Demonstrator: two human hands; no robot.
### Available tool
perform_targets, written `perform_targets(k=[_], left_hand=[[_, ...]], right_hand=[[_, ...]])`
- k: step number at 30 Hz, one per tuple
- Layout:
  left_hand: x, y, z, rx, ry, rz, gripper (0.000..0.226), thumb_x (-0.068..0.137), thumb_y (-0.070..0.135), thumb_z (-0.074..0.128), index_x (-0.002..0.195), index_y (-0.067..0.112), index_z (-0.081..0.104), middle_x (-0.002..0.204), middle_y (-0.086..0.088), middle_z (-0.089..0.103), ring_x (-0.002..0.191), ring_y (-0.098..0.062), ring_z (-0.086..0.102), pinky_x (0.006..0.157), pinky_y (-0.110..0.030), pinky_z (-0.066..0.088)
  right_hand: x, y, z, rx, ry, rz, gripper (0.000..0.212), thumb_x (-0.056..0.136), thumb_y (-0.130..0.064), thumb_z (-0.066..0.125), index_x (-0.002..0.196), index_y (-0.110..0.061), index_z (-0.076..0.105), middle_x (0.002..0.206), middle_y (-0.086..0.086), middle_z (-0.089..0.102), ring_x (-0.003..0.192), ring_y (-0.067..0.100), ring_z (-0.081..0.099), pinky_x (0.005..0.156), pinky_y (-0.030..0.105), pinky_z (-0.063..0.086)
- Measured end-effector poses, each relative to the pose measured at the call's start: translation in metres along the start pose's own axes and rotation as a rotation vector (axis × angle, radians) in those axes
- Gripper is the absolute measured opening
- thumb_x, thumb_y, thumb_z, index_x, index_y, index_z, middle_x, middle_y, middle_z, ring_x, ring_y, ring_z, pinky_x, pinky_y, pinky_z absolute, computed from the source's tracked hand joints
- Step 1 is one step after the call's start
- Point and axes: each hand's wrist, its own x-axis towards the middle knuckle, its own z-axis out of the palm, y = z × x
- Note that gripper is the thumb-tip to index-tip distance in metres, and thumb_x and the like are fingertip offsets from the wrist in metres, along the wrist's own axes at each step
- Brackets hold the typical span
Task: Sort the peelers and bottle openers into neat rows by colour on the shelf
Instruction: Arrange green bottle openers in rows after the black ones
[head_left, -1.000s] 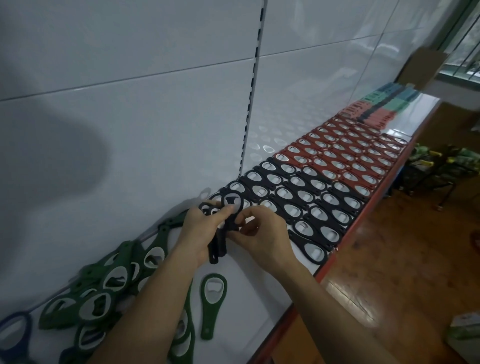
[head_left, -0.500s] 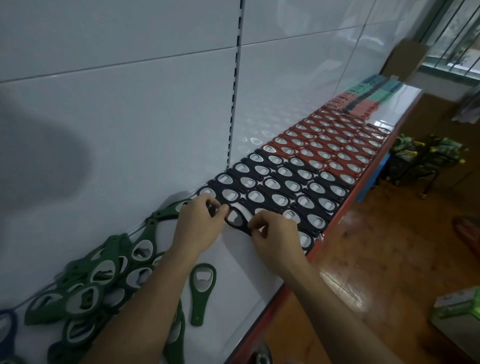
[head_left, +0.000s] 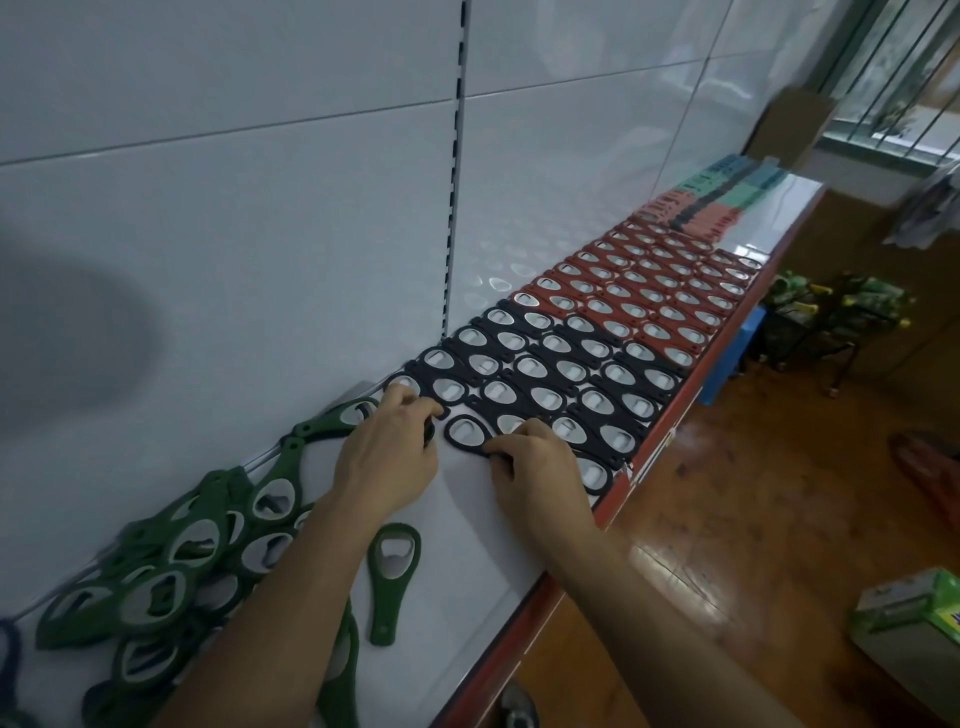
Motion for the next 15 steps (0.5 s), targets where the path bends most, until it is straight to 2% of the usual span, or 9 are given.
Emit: perform_targets(k=[5,9,13,15], left_hand=[[0.0003,0.0004,0.0006,0.001,-0.005,-0.009,0.040,0.096,0.018,0.058,0.135,0.025,0.061,0.139,0.003,0.043,0.111,-0.024,0.061,0.086,-0.041,0.054],[0.0000,0.0005,0.0004,-0.011,-0.005,-0.004,0.041,0.095,0.019,0.058,0.135,0.025,0.060,0.139,0.003,0.043,0.111,-0.024,0.061,0.086,-0.042,0.055],[-0.0023,0.0016,0.0016,-0.065,0.079,-0.035,0.035,0.092,0.021,0.064,0.126,0.024,0.062,0.128,-0.001,0.043,0.095,-0.022,0.060,0.076,-0.035,0.053],[-0.0022,0.0059,-0.0024,-0.280,0.182,-0.084,0.031,0.088,0.012,0.064,0.118,0.022,0.060,0.117,-0.003,0.046,0.085,-0.016,0.055,0.074,-0.025,0.046]], right_hand=[[0.0059,0.0004,0.0029,-0.009,0.010,0.011,0.026,0.095,-0.005,0.057,0.107,-0.014,0.079,0.092,0.003,0.057,0.080,0.019,0.055,0.069,0.032,0.047],[0.0097,0.0033,0.0068,-0.003,0.020,-0.021,0.027,0.092,-0.003,0.058,0.105,-0.013,0.079,0.090,0.006,0.059,0.079,0.023,0.058,0.070,0.041,0.052],[0.0082,0.0031,0.0066,0.036,0.053,-0.034,0.022,0.093,-0.007,0.061,0.106,-0.013,0.077,0.093,0.004,0.061,0.080,0.021,0.060,0.073,0.040,0.053],[0.0046,-0.0010,0.0020,0.110,0.151,-0.041,0.017,0.093,-0.011,0.065,0.105,-0.014,0.076,0.094,-0.001,0.062,0.077,0.013,0.060,0.072,0.031,0.054]])
